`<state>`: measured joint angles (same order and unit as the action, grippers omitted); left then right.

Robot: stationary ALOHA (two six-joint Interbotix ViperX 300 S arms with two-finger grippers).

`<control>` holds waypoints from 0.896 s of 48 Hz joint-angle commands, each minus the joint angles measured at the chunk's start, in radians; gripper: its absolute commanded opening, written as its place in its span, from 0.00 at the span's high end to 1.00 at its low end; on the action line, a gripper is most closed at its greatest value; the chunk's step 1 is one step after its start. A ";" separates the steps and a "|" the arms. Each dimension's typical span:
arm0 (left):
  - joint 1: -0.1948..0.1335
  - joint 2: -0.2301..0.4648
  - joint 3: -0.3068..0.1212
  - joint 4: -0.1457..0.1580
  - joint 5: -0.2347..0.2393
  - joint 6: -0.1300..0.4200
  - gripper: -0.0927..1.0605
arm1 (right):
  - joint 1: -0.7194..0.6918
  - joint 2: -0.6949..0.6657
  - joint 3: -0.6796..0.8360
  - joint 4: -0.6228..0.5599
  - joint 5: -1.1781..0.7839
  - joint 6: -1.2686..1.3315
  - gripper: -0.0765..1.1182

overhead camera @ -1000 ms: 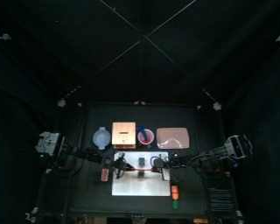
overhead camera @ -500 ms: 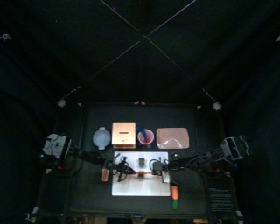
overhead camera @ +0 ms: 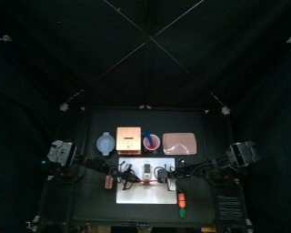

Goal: Cut the sushi into 4 pieces with the knife
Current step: Cut the sushi into 4 pieces

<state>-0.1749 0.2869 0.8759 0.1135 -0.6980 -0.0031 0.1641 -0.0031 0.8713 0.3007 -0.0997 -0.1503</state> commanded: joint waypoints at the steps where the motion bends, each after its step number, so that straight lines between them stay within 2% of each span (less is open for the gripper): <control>1: -0.029 0.052 -0.026 -0.020 -0.006 0.002 0.72 | -0.009 0.025 -0.034 0.012 -0.018 -0.003 0.91; 4: -0.035 0.101 -0.034 -0.041 -0.006 0.002 0.72 | -0.008 0.061 -0.043 0.021 -0.018 -0.003 0.91; 10: -0.049 0.129 -0.049 -0.067 -0.006 0.002 0.72 | 0.005 0.101 -0.058 0.025 -0.018 -0.003 0.91; 19: -0.077 0.077 -0.055 -0.069 -0.006 0.006 0.72 | 0.043 0.087 -0.063 0.043 -0.018 -0.003 0.91; 29: -0.060 -0.011 -0.052 -0.067 0.034 0.012 0.69 | 0.038 0.015 -0.052 0.026 -0.011 -0.005 0.91; 34: -0.041 -0.087 -0.044 -0.067 0.063 0.012 0.60 | 0.034 -0.060 -0.034 0.025 0.002 -0.005 0.91; 36: -0.031 -0.124 -0.040 -0.067 0.074 0.012 0.52 | 0.034 -0.104 -0.020 0.029 0.017 -0.003 0.91; 43: -0.002 -0.209 -0.012 -0.071 0.075 0.012 0.33 | 0.031 -0.229 0.040 0.052 0.114 -0.002 0.91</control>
<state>-0.1933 0.1258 0.8636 0.0445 -0.6197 0.0107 0.1979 -0.1641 0.9020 0.3405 -0.0153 -0.1503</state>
